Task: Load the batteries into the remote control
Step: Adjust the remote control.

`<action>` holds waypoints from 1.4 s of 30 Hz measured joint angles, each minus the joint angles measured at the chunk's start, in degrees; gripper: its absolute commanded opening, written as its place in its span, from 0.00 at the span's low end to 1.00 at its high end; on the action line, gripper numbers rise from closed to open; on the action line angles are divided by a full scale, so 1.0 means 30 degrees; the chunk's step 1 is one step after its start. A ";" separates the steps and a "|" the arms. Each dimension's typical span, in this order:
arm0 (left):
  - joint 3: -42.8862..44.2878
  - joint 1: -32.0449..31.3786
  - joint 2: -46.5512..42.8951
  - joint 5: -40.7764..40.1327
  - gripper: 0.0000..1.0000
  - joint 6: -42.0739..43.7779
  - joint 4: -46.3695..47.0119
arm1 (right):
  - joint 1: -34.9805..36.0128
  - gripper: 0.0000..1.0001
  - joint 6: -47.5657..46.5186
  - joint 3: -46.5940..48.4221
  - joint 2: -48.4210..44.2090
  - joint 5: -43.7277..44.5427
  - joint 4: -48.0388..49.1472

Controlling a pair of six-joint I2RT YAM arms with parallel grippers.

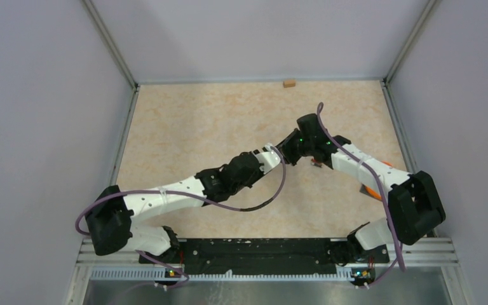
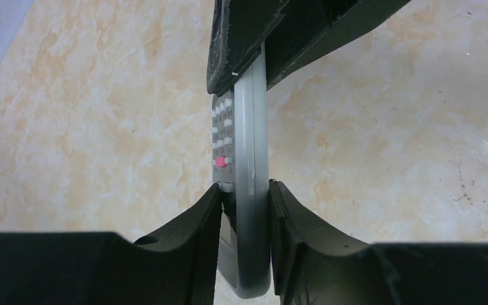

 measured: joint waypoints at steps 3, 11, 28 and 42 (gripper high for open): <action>0.0000 -0.0131 0.0000 -0.0495 0.32 0.0160 0.0066 | -0.0036 0.00 0.0335 0.0000 0.0000 -0.0124 0.0153; 0.0277 -0.0233 0.1311 -0.1821 0.41 0.0576 0.0517 | -0.0219 0.00 0.0612 0.0000 0.0000 -0.0342 0.0204; 0.0816 -0.0095 0.2222 -0.1792 0.00 0.0204 -0.0554 | -0.0685 0.67 -0.0729 -0.0838 -0.0372 -0.1581 0.1683; 0.3133 0.3912 0.1195 0.8378 0.00 -0.3483 -0.2747 | -0.3104 0.80 -0.9777 -0.6666 -0.8859 -0.3789 0.9617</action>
